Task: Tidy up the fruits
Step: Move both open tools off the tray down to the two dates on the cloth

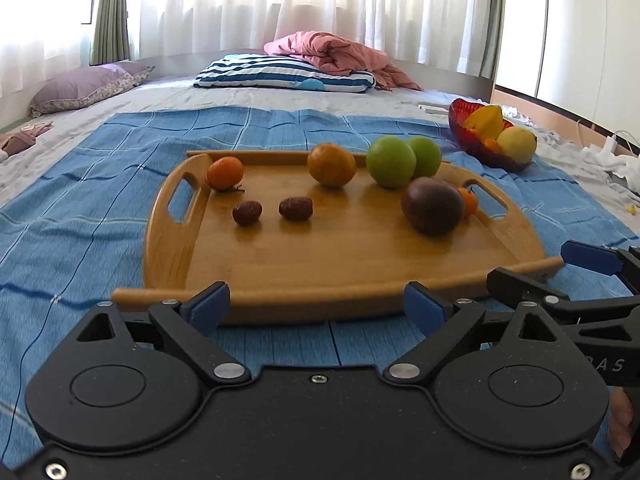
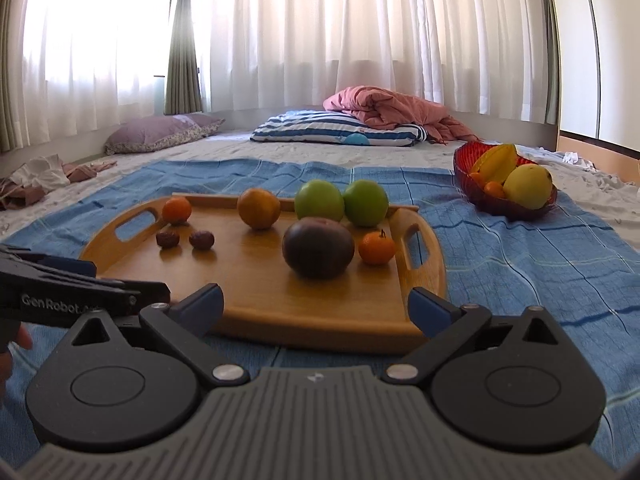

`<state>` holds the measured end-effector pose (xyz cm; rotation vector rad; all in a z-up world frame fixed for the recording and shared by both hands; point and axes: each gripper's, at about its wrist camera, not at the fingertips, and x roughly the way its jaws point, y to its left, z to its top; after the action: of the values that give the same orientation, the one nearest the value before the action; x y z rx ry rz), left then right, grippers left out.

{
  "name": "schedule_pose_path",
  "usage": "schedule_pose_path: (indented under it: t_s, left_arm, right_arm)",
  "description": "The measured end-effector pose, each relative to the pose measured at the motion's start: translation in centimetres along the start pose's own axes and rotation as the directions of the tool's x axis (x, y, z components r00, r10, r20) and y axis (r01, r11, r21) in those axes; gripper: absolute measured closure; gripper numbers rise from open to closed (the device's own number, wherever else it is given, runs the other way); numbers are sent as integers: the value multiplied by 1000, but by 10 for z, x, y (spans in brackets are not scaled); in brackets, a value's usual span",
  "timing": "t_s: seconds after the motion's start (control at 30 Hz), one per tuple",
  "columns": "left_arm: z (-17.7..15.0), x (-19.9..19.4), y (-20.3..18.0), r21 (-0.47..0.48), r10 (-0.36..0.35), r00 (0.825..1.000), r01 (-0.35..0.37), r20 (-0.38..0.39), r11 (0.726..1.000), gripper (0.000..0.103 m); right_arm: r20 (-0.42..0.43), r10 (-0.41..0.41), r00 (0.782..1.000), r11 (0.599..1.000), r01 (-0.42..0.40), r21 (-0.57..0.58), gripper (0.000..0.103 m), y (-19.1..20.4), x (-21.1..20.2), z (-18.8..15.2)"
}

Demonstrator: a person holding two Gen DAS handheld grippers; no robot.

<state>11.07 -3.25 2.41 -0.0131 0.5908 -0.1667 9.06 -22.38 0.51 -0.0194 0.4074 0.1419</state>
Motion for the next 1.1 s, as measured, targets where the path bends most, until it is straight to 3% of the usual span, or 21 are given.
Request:
schedule_pose_path:
  t_s: [0.17, 0.5, 0.73, 1.1]
  left_arm:
    - [-14, -8, -3, 11, -1, 1000, 1, -8, 1000, 9]
    - [-34, -13, -7, 17, -14, 1000, 14, -8, 1000, 6]
    - [-43, -16, -10, 24, -38, 999, 38, -1, 999, 5]
    - [-50, -24, -11, 23, -50, 999, 50, -4, 998, 6]
  right_arm:
    - [-12, -41, 999, 998, 40, -57, 0, 1, -8, -17]
    - [-25, -36, 999, 999, 35, -33, 0, -2, -10, -32]
    - [-43, -57, 997, 994, 53, -97, 0, 9, -4, -37]
    - [-49, -22, 999, 992, 16, -125, 0, 11, -3, -40]
